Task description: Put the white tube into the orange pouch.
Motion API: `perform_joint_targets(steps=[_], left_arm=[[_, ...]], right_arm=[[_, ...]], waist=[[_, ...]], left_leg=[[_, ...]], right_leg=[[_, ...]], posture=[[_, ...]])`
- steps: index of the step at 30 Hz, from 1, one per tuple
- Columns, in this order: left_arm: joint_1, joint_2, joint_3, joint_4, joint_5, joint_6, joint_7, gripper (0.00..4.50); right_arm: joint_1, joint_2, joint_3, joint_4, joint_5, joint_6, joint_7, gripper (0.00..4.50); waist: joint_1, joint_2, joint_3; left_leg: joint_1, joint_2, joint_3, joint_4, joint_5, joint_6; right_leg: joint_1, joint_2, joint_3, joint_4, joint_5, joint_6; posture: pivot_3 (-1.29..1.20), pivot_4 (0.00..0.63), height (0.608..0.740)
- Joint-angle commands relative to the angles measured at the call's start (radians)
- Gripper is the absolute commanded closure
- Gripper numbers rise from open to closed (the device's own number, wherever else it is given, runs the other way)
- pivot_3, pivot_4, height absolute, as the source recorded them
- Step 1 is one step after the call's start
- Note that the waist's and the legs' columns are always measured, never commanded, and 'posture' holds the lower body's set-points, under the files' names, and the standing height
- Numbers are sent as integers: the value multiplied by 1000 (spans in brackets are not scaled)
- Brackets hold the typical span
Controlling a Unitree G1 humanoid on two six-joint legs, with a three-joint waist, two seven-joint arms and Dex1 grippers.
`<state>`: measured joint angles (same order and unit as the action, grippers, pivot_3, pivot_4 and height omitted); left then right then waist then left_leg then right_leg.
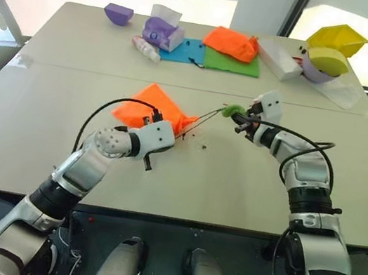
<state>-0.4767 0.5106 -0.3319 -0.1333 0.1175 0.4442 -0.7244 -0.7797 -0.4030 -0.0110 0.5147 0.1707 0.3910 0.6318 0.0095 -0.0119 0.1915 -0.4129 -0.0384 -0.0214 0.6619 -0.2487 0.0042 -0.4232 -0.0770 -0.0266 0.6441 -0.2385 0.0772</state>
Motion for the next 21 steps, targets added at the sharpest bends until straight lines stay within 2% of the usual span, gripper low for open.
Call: perform_joint_targets(steps=[1, 6, 21], left_arm=[[16, 3, 24, -33, -1, -19, 13, 4005], [23, -19, 62, -54, -36, 15, 25, 4005], [72, -21, 50, -110, -38, 42, 32, 4005]], right_arm=[[-24, -14, -27, -28, 5, -19, -8, 4500], [-11, -13, -13, -63, 8, 2, 9, 4500], [-6, -27, -31, -56, -4, 5, -20, 4500]], waist=[[0, 0, 0], [-1, 0, 0], [-3, 0, 0]], left_leg=[[0, 0, 0, 0, 0, 0], [0, 0, 0, 0, 0, 0], [0, 0, 0, 0, 0, 0]], right_leg=[[0, 0, 0, 0, 0, 0], [0, 0, 0, 1, 0, 0], [-1, 1, 0, 1, 0, 0]], posture=[[0, 150, 738], [0, 150, 738], [0, 150, 738]])
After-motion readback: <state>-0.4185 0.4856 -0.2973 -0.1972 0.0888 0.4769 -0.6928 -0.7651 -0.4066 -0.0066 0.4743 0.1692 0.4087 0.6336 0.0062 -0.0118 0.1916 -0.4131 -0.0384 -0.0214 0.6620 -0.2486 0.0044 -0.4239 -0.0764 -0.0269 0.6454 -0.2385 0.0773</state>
